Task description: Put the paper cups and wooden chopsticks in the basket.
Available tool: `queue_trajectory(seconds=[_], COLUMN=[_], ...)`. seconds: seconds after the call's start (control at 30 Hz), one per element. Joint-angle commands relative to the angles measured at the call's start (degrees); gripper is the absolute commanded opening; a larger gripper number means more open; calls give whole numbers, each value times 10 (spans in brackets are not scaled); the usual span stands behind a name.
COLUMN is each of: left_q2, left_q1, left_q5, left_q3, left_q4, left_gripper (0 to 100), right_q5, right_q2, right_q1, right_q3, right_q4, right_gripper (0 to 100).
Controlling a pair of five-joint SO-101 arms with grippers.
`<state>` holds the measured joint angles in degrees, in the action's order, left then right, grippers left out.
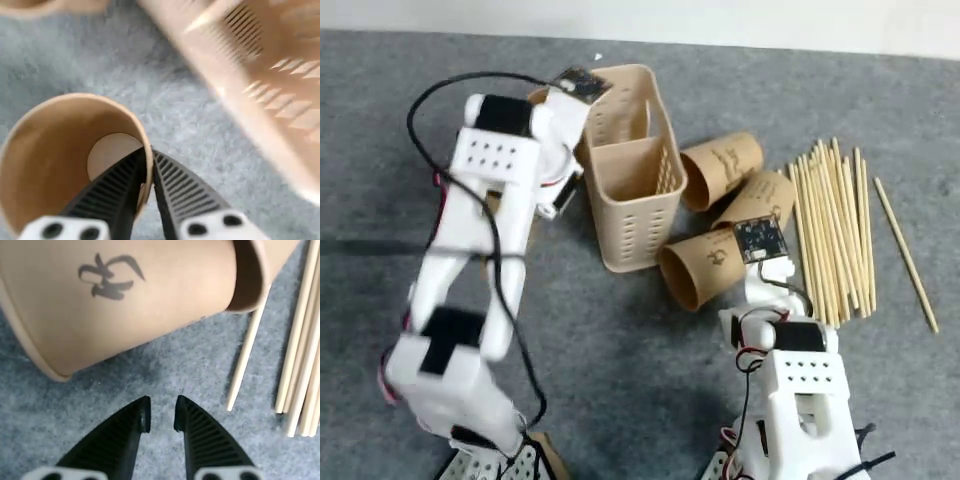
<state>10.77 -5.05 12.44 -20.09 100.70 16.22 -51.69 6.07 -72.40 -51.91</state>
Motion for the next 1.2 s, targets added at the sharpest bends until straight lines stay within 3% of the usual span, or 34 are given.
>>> queue_trajectory(seconds=[0.0, 0.13, 0.3, 0.47, 0.63, 0.9, 1.07, 1.17], left_q2=[-138, -175, -158, -71, 30, 174, 187, 186], left_q1=[-29, -31, -32, -86, -134, -124, -125, -126], left_q5=[4, 5, 5, 5, 5, 5, 3, -13], left_q3=[2, -69, -252, -326, -389, -475, -496, -496], left_q4=[4, -2, -101, -167, -179, -181, -159, -140], left_gripper=[3, 4, 4, 4, 4, 4, 9, 64], right_q5=[-1, -1, -3, -4, -4, -4, -3, -3], right_q2=[-1, -1, -1, -1, -1, -1, -1, -1], right_q1=[4, 4, 3, 3, 3, 3, 3, 3], right_q3=[-7, -22, -38, -39, -39, -39, -39, -39], right_q4=[7, 26, 48, 51, 51, 51, 51, 51], right_gripper=[99, 99, 99, 99, 99, 99, 99, 99])
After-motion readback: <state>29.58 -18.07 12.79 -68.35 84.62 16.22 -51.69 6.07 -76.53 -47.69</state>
